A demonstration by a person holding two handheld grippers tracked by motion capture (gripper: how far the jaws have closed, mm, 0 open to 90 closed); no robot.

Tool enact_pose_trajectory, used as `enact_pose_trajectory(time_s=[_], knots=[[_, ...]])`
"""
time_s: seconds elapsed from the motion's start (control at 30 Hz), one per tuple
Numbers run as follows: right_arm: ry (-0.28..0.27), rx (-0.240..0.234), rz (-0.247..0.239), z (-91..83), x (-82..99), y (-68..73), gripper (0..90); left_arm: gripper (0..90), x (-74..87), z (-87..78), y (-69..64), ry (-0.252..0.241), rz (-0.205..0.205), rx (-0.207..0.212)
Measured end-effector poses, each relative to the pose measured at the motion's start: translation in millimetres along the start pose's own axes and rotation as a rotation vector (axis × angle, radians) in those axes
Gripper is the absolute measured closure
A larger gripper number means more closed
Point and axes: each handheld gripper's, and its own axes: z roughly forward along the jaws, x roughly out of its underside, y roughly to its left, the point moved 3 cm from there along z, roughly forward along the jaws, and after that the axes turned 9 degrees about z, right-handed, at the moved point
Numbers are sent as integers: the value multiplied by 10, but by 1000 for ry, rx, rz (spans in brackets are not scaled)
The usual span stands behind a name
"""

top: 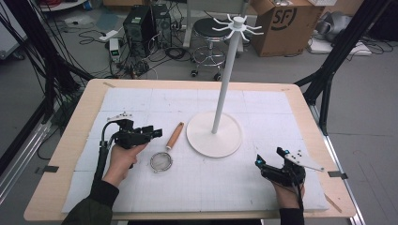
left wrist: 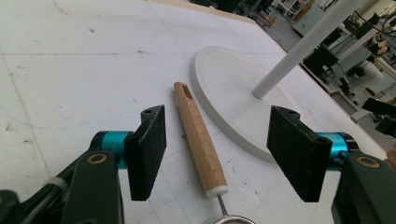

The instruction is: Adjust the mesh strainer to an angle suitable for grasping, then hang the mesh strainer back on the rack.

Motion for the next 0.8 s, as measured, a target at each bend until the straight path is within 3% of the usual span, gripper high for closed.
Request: enact_pose_trajectory(time_s=[0.27, 0.8], knots=[[-4, 6, 5, -20, 2, -9, 122, 363, -12, -16, -158, 12, 34, 30], [1, 2, 4, -18, 6, 11, 123, 370, 115, 92, -251, 97, 6, 70]])
